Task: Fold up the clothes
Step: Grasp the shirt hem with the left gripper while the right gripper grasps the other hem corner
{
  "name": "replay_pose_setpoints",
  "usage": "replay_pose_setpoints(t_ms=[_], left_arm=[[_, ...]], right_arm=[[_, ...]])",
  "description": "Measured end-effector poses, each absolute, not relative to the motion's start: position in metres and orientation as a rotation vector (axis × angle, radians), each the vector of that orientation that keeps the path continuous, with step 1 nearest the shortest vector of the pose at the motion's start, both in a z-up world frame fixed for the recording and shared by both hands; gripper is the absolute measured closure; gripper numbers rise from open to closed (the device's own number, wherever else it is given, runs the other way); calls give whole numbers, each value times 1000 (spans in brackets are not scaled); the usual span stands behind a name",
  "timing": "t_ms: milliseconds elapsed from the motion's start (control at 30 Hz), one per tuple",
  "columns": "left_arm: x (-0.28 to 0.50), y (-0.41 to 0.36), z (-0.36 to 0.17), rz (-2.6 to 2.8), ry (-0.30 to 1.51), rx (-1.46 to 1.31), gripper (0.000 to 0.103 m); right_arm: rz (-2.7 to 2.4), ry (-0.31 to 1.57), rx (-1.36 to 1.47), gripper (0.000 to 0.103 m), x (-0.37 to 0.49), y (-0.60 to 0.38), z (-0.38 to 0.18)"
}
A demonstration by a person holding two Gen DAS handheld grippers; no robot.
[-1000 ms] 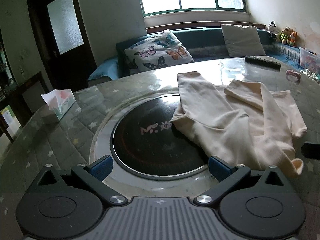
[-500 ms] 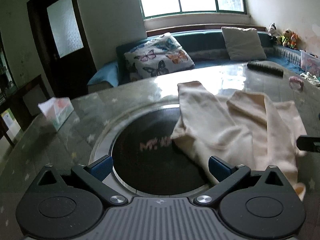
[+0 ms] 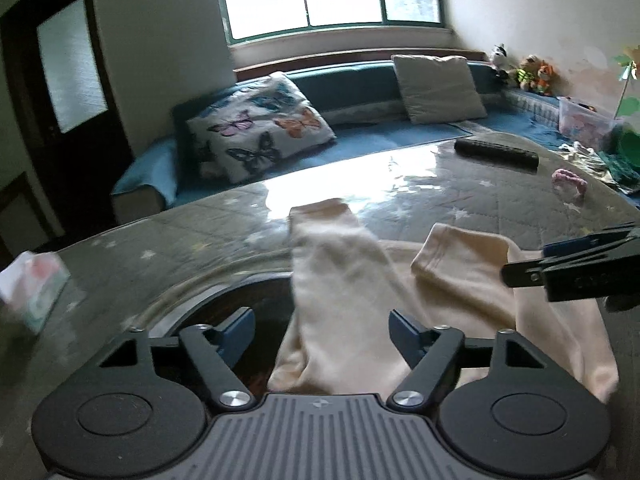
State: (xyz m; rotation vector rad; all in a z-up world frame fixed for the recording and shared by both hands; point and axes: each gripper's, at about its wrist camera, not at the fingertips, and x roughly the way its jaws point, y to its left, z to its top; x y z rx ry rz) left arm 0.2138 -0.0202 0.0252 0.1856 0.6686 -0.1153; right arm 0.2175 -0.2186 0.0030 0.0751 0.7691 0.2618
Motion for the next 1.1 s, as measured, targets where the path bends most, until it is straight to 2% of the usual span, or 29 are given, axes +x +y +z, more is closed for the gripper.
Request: replay_pose_setpoints(t_ms=[200,233,267,333,500,600,633,733,767,1100], left_arm=[[265,-35,13,-173,703,166,31],[273,-38,11,-179,714,158,30],[279,-40,8,-184,721,157,30],[291,-46,1,-185,736,158,30],[311,-54,-14,-186,777,155,31],[315,-53,-19,-203,789,134,44],[315,-51,-19,-211,791,121,52],[314,-47,-16,-215,786,121,88],[313,-43,-14,-209,784,110,94],[262,33,32,-73,680,-27,97]], right_arm=[[272,811,75,77,246,-220,-9],[274,810,74,88,246,-220,-10],[271,810,70,94,246,-221,-10],[269,809,64,98,246,-223,-10],[250,782,47,99,234,-232,-2],[238,762,48,100,224,-240,5],[232,758,48,100,221,-243,8],[214,742,60,100,209,-252,15],[205,735,63,100,204,-255,18],[108,695,92,100,154,-292,31]])
